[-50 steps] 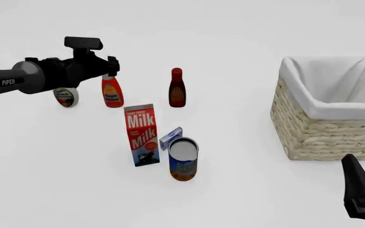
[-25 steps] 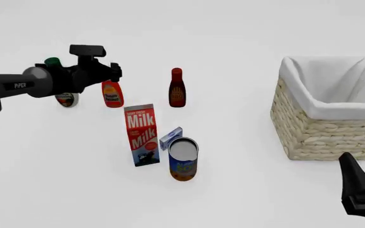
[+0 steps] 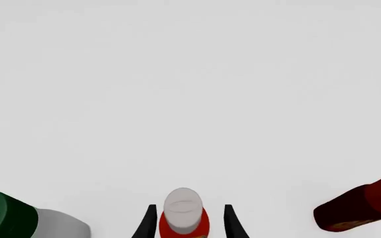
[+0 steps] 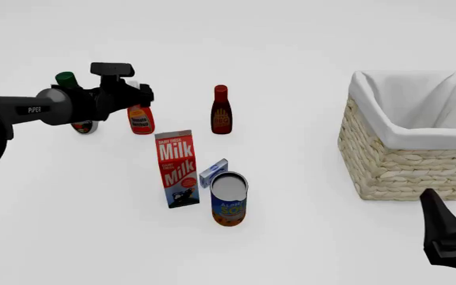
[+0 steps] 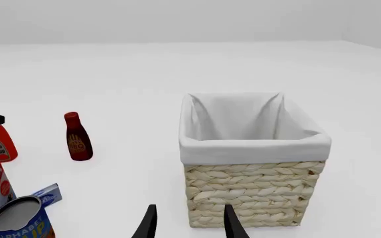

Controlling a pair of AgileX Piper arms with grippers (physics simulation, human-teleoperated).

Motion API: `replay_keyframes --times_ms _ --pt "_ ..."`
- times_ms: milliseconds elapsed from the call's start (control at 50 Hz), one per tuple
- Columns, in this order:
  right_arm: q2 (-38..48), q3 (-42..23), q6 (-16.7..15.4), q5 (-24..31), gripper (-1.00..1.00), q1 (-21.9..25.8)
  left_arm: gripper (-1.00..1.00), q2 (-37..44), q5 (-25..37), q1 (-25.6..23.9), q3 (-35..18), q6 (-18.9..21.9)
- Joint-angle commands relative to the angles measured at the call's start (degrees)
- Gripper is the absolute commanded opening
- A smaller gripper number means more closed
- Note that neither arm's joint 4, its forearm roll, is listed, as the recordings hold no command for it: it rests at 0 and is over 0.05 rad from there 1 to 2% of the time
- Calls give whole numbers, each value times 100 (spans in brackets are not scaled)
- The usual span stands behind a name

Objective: Pick the ketchup and place it in the basket.

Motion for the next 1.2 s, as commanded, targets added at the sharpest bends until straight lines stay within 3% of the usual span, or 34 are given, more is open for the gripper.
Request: replay_keyframes --times_ms 20,600,620,880,1200 --pt "175 0 -12 -129 100 12 100 174 -26 14 -84 -33" --pt "365 0 -36 -290 100 27 100 527 -151 84 -230 -37" --pt "369 0 -32 -292 100 27 -100 539 -139 76 -240 -58" --pt "236 0 -25 -190 100 24 -100 302 -185 15 -89 -81" --pt "6 0 -51 -27 100 19 -100 -724 14 -10 266 29"
